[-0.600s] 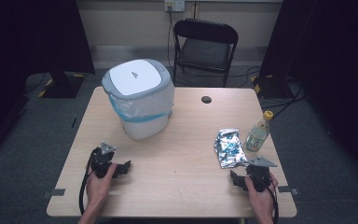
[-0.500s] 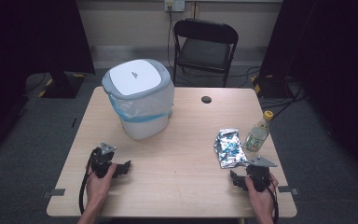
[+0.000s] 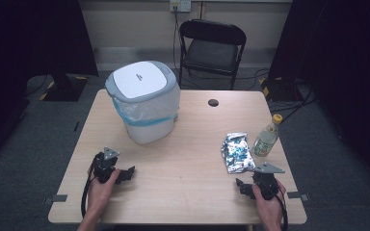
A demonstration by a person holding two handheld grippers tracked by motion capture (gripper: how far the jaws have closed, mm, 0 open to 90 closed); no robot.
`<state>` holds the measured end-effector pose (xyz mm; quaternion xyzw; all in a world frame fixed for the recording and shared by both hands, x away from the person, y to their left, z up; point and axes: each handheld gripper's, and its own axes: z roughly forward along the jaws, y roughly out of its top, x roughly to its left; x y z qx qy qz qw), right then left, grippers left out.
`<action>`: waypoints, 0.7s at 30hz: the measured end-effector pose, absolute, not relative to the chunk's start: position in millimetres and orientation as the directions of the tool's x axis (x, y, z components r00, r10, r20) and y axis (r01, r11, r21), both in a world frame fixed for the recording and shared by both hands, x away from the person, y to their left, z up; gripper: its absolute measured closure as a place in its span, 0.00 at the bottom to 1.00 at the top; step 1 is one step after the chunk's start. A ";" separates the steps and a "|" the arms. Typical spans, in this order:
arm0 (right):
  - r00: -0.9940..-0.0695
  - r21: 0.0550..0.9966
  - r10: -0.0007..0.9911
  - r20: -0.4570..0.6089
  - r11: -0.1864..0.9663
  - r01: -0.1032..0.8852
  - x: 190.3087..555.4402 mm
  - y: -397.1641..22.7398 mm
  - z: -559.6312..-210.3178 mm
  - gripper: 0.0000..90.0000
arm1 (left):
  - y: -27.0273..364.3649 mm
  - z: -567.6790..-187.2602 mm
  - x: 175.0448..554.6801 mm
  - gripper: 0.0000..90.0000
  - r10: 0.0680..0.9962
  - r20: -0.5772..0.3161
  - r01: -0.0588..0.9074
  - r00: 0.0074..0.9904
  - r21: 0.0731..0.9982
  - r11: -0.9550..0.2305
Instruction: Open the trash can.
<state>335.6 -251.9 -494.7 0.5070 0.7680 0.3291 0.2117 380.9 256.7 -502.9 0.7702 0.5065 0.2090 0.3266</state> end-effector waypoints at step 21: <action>-0.616 0.786 0.787 0.039 0.357 0.505 352.5 -183.3 -464.6 0.22 | 264.2 -499.9 378.0 0.18 0.917 -0.016 0.628 0.400 0.733 -0.261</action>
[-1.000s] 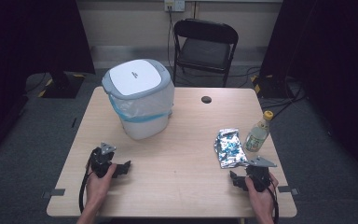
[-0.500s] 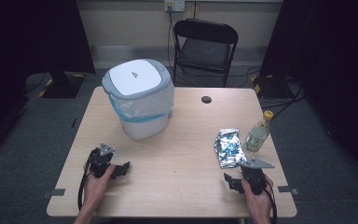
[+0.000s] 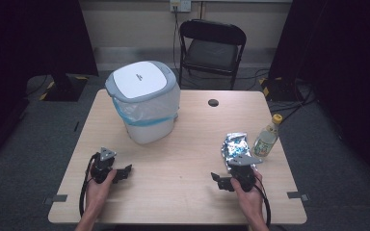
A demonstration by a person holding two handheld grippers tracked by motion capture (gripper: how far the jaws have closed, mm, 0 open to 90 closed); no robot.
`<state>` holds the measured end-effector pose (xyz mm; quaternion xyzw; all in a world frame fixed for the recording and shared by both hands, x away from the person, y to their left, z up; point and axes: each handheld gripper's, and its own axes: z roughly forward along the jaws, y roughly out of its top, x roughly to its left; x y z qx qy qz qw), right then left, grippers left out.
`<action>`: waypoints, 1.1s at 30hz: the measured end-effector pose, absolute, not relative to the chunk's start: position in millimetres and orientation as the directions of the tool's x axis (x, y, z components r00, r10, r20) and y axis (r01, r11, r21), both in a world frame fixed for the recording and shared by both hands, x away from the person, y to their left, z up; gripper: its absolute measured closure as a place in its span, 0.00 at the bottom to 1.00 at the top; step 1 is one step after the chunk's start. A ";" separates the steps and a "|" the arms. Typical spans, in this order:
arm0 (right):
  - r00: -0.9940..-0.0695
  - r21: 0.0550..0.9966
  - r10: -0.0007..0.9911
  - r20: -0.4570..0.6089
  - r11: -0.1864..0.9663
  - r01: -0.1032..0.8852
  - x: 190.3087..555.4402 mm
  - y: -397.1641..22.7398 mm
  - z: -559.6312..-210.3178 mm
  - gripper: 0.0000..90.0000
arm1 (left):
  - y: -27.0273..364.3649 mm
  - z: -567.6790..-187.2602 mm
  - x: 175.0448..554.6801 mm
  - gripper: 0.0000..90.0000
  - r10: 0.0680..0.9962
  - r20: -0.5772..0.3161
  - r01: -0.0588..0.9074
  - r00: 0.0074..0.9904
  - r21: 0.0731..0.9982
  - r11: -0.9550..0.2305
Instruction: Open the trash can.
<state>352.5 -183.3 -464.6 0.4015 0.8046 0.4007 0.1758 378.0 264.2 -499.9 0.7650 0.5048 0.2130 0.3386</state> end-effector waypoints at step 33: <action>-0.685 0.789 0.728 0.001 0.420 0.448 506.6 -83.3 -461.3 0.23 | 285.4 -479.3 452.8 0.22 0.952 -0.028 0.587 0.305 0.793 -0.164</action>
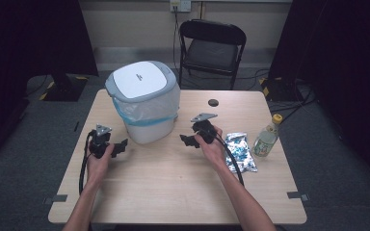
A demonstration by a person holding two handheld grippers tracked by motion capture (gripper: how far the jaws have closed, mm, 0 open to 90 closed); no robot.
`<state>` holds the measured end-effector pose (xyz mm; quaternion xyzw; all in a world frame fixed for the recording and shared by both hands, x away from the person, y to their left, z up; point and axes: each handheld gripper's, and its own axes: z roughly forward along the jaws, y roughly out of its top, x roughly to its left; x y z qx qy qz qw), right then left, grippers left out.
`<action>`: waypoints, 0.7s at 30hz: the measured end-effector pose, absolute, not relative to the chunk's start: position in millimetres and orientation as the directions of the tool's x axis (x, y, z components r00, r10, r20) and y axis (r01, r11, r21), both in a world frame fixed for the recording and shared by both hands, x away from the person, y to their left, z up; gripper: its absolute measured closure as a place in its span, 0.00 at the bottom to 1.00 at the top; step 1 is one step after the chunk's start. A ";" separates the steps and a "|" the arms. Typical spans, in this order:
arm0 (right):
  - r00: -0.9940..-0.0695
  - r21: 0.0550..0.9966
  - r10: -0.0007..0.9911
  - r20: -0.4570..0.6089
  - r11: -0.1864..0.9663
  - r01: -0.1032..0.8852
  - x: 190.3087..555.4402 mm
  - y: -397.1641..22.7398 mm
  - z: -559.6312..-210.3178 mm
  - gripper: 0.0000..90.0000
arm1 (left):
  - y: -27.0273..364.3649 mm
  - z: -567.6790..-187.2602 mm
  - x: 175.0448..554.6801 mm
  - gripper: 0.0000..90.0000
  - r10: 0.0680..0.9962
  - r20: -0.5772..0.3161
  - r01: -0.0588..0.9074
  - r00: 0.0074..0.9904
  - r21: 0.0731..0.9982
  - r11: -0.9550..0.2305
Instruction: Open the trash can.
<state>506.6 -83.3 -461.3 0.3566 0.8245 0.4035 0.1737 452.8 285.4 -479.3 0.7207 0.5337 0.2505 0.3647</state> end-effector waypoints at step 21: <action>-0.589 0.816 0.808 0.024 0.325 0.479 594.5 -51.8 -481.7 0.28 | 301.5 -478.9 483.7 0.23 0.969 -0.076 0.558 0.236 0.827 -0.072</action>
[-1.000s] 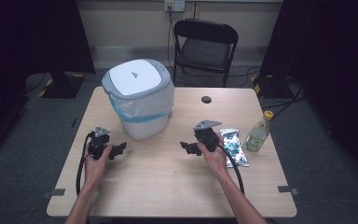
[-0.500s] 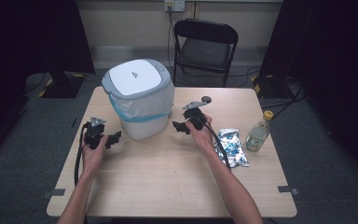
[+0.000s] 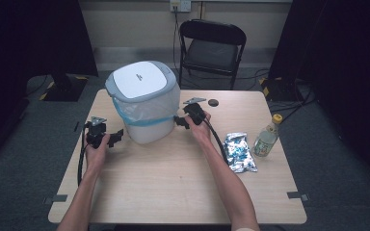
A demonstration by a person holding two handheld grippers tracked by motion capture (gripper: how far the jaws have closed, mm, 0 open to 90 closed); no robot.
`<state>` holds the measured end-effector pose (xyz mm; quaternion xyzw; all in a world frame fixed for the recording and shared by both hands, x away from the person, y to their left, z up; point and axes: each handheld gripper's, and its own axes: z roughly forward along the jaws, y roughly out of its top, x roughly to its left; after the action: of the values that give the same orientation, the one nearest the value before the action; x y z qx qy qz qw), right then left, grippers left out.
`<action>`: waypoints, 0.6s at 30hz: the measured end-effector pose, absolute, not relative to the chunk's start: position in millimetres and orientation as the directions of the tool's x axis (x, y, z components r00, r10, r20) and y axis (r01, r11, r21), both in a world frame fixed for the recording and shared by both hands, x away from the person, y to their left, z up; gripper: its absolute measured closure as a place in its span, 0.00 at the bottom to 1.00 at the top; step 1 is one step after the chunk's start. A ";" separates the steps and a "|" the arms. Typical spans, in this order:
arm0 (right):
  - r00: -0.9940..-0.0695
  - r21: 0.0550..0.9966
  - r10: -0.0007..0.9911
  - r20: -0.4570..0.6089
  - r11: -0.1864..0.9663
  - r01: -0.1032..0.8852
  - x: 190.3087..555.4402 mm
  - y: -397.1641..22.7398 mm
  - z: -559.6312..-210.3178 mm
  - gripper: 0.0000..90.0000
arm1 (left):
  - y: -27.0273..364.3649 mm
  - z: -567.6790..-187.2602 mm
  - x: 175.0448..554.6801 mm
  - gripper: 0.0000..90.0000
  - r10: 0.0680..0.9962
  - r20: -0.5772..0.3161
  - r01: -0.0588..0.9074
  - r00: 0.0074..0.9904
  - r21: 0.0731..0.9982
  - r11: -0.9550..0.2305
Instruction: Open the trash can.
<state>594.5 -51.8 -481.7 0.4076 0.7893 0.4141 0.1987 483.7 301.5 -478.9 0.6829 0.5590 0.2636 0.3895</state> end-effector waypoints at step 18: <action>-0.695 0.825 0.717 0.059 0.357 0.438 611.8 -47.6 -478.6 0.56 | 297.8 -487.3 491.4 0.30 0.964 -0.077 0.528 0.254 0.847 -0.071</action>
<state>611.8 -47.6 -478.6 0.3572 0.8082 0.4406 0.1584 491.4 297.8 -487.3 0.6804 0.5481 0.2696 0.4049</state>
